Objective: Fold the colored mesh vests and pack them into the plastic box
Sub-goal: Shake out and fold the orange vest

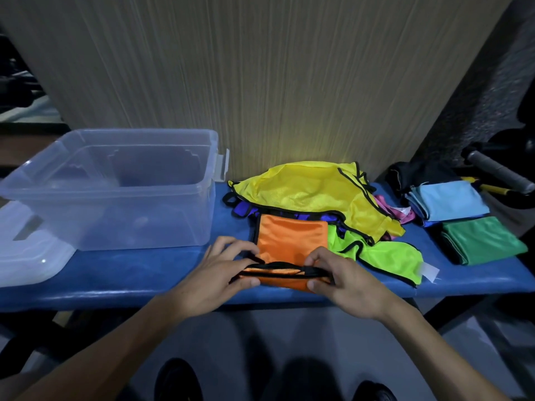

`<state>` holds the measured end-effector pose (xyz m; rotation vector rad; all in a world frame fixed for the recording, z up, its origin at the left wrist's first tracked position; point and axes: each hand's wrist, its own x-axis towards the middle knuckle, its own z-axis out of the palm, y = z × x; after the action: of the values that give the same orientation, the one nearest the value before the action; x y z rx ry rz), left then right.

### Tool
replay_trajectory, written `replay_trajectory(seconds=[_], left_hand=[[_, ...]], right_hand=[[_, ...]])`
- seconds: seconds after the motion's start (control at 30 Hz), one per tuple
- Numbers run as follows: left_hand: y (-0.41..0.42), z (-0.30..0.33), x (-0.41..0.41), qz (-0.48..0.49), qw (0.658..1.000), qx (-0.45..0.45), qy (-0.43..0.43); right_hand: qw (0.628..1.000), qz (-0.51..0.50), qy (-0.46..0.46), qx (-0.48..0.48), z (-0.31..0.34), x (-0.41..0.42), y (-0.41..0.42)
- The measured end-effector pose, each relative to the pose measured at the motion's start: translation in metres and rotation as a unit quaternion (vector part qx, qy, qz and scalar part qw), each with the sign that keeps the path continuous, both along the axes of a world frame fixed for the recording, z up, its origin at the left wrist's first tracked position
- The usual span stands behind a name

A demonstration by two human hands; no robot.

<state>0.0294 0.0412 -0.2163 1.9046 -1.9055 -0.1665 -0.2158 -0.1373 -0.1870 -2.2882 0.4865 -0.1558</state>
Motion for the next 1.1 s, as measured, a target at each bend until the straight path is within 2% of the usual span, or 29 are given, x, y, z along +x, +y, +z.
replay_trajectory(seconds=[0.13, 0.23, 0.43, 0.5, 0.6, 0.73, 0.9, 1.1], left_hand=[[0.002, 0.004, -0.003, 0.004, 0.997, -0.003, -0.075], [-0.002, 0.01, -0.003, 0.002, 0.997, 0.014, -0.078], [-0.005, 0.004, 0.003, -0.011, 0.998, 0.018, -0.059], [-0.006, -0.001, 0.007, -0.013, 0.999, 0.013, -0.043], [-0.009, -0.007, 0.01, -0.004, 0.999, 0.005, 0.043], [-0.011, -0.005, 0.008, 0.014, 0.992, -0.001, 0.124], [-0.013, -0.003, -0.002, 0.069, 0.984, 0.007, 0.165], [-0.03, 0.002, -0.013, 0.15, 0.976, 0.026, 0.154]], right_hand=[[0.997, -0.005, 0.013, 0.073, 0.002, 0.0, 0.0], [0.991, -0.015, 0.007, 0.133, 0.003, 0.001, -0.001], [0.988, -0.011, 0.018, 0.151, 0.005, 0.003, -0.004], [0.989, -0.01, 0.022, 0.147, 0.005, 0.004, -0.005], [0.989, -0.015, 0.016, 0.145, 0.005, 0.004, -0.005], [0.978, -0.019, 0.002, 0.207, 0.007, -0.001, -0.004], [0.971, -0.041, 0.018, 0.236, 0.002, -0.003, -0.006], [0.983, -0.086, 0.022, 0.162, 0.005, 0.006, -0.012]])
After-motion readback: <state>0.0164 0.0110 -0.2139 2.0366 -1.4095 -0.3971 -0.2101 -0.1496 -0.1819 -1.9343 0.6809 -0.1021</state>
